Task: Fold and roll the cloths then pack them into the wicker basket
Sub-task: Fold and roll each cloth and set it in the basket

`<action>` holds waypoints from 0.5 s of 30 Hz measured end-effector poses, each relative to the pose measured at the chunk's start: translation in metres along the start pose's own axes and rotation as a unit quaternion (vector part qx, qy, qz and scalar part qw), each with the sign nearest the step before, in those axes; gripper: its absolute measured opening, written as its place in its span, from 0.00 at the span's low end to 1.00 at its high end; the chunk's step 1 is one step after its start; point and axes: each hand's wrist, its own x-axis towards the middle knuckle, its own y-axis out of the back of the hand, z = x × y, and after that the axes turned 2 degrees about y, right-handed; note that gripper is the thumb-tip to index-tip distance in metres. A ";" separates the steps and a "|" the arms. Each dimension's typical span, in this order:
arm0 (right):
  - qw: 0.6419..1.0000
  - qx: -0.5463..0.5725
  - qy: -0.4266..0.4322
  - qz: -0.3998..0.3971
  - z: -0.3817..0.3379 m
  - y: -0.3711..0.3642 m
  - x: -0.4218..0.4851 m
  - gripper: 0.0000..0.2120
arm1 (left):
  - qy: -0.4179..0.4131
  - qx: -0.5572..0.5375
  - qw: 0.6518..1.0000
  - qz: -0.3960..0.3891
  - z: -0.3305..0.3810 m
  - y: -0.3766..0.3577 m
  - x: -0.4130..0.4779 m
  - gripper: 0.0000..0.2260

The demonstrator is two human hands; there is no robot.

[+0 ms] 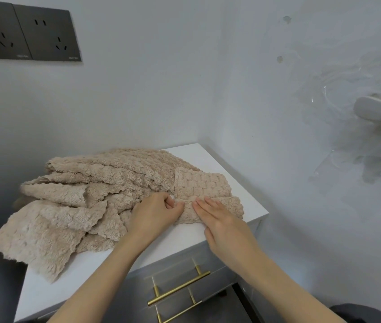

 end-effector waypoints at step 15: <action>0.998 0.010 -0.048 -0.029 0.047 0.010 -0.016 0.23 | -0.268 0.071 0.955 0.101 0.007 0.005 -0.017 0.04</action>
